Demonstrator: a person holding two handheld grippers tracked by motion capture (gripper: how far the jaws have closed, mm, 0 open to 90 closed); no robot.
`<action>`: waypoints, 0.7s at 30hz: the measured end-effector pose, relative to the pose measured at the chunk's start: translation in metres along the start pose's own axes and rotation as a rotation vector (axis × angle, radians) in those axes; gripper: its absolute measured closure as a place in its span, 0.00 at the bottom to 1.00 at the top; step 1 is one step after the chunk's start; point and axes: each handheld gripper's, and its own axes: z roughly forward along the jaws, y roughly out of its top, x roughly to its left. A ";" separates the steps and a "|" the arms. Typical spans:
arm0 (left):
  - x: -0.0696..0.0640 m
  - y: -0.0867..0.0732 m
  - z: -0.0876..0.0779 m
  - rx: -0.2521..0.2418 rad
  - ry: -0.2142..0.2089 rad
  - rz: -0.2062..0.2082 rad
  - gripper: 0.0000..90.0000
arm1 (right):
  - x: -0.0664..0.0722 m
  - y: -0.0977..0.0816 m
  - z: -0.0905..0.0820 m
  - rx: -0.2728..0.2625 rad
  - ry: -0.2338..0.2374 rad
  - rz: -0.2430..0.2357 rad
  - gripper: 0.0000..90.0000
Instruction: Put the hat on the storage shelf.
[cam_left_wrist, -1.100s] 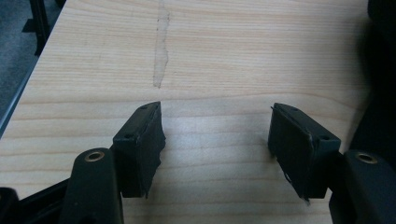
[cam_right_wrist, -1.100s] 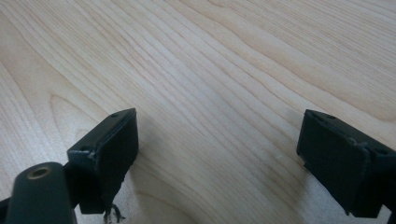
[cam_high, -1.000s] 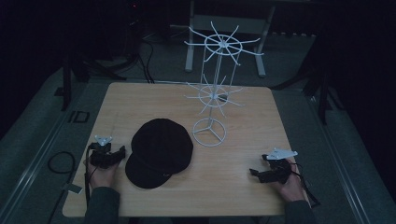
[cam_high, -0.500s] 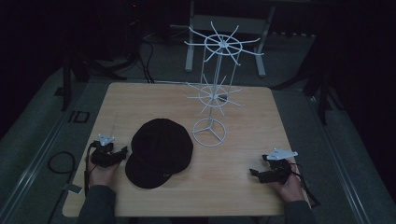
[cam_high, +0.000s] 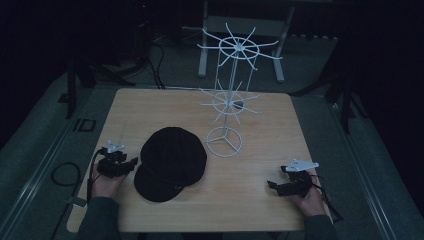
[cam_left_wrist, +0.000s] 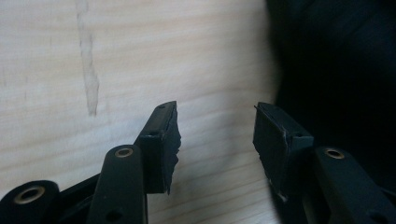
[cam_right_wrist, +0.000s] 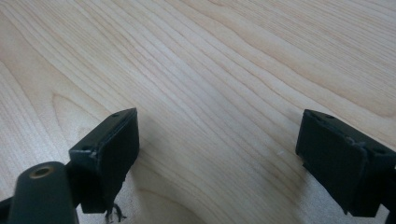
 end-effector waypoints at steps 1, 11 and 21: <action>-0.002 0.003 -0.002 0.000 -0.003 0.007 0.57 | 0.000 0.000 0.000 0.000 0.000 0.000 0.15; -0.005 0.026 -0.014 -0.037 -0.012 0.010 0.56 | 0.000 0.000 0.000 0.000 0.000 -0.001 0.15; -0.015 0.042 -0.019 -0.060 -0.050 0.025 0.54 | 0.000 0.000 0.000 0.000 0.000 -0.001 0.15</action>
